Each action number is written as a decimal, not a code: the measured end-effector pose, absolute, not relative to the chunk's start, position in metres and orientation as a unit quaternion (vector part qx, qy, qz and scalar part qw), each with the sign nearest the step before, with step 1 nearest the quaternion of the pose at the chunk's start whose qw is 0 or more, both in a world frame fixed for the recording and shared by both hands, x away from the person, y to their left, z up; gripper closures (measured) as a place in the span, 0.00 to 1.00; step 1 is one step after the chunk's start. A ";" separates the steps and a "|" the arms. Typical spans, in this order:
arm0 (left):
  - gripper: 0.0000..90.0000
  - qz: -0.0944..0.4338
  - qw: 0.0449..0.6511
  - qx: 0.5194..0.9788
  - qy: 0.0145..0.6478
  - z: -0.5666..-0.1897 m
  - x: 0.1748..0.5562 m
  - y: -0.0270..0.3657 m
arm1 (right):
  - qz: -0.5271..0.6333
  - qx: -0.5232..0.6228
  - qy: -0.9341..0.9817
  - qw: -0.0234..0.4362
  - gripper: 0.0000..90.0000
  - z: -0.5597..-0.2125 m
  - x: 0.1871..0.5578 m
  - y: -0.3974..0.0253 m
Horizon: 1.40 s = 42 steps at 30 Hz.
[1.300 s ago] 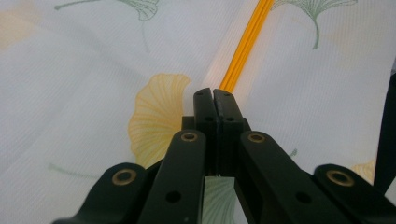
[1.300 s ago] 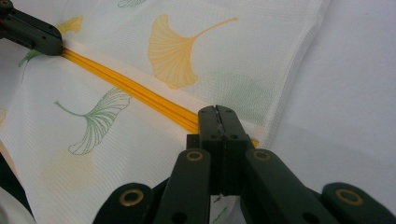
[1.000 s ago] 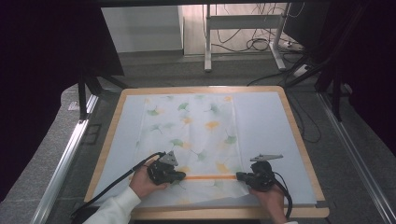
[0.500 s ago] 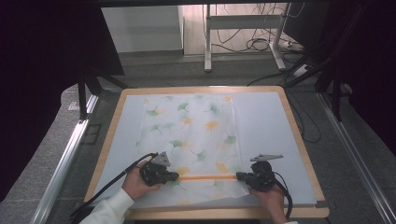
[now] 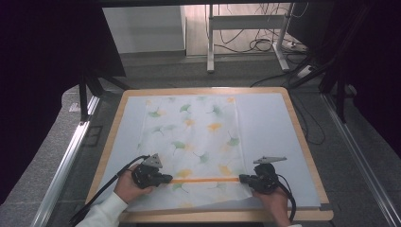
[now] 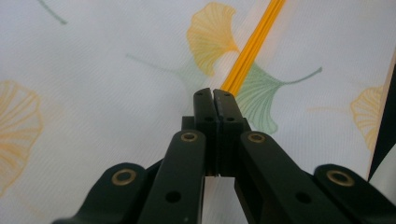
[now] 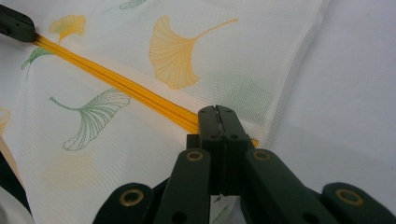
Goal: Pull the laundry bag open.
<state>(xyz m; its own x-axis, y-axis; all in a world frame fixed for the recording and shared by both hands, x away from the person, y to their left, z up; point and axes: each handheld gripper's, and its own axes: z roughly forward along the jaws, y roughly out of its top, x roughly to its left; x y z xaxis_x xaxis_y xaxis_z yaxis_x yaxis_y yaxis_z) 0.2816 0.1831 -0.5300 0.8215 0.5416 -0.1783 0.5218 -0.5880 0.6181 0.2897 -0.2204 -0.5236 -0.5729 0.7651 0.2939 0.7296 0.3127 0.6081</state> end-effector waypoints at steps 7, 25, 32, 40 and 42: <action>1.00 0.018 0.342 0.887 0.310 -0.531 0.278 0.196 | 0.362 0.462 0.810 0.024 1.00 -0.524 0.290 -0.221; 1.00 0.022 0.345 0.873 0.345 -0.533 0.270 0.232 | 0.364 0.461 0.809 0.025 1.00 -0.524 0.290 -0.221; 1.00 0.028 0.343 0.871 0.351 -0.533 0.265 0.241 | 0.363 0.462 0.809 0.026 1.00 -0.524 0.289 -0.221; 1.00 0.029 0.343 0.868 0.358 -0.534 0.264 0.249 | 0.364 0.462 0.809 0.025 1.00 -0.524 0.289 -0.221; 1.00 0.029 0.344 0.866 0.361 -0.534 0.263 0.251 | 0.364 0.462 0.808 0.025 1.00 -0.524 0.289 -0.221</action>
